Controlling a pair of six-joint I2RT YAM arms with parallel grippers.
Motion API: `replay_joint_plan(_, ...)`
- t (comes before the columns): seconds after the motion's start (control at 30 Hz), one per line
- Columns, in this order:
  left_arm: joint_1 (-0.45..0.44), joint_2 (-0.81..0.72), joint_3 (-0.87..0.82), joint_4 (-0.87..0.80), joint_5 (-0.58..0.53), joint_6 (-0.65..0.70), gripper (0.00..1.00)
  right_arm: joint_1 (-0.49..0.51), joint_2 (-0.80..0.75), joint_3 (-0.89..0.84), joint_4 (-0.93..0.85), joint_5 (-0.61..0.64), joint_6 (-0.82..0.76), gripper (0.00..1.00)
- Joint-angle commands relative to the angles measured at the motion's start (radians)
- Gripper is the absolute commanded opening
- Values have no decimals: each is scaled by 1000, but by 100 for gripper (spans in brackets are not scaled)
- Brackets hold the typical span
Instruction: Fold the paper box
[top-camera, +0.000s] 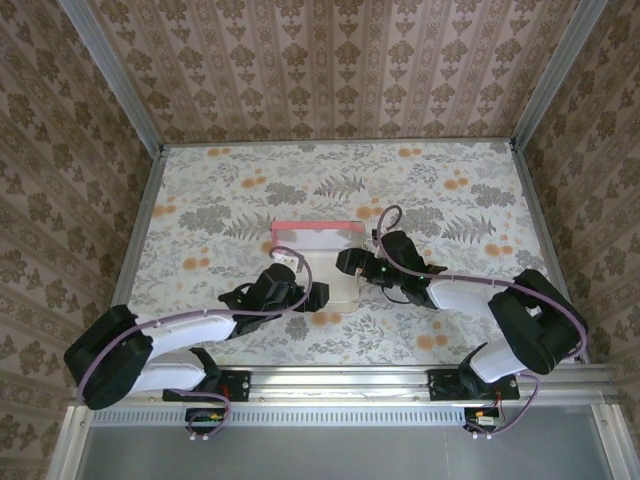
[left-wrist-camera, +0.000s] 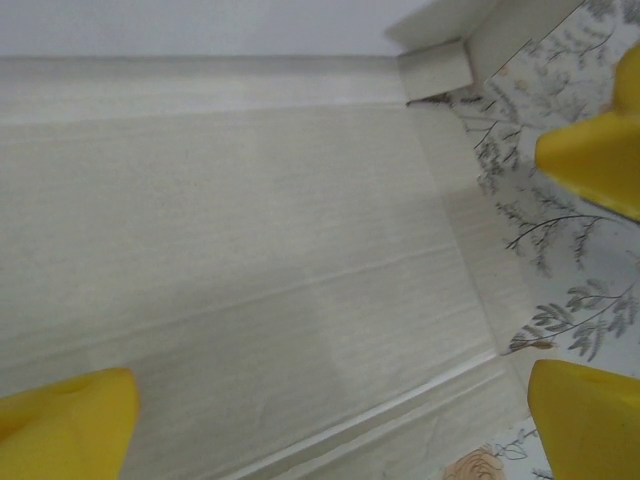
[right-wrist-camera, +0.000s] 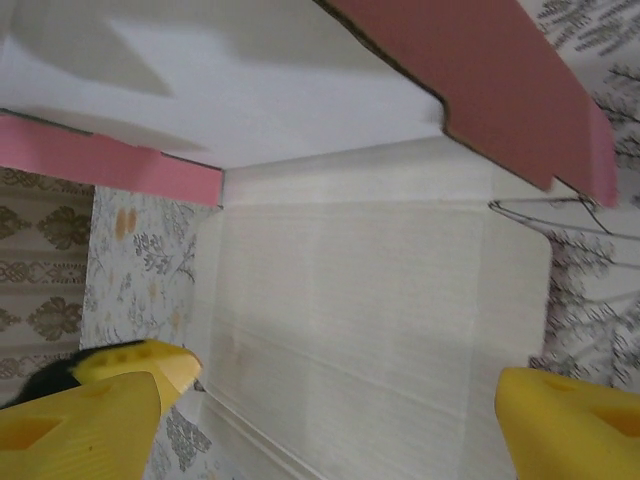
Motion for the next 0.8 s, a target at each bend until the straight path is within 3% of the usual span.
replay_joint_plan(0.0, -14, 38, 34, 35, -24, -25, 100, 5, 32, 56, 71, 9, 7, 87)
replay_joint_plan(0.37, -51, 146, 100, -12, -61, -21, 100, 4, 108, 117, 70, 119, -9, 82)
replay_joint_plan(0.77, -72, 162, 99, -74, -80, -48, 100, -19, 151, 196, -49, 190, -120, 80)
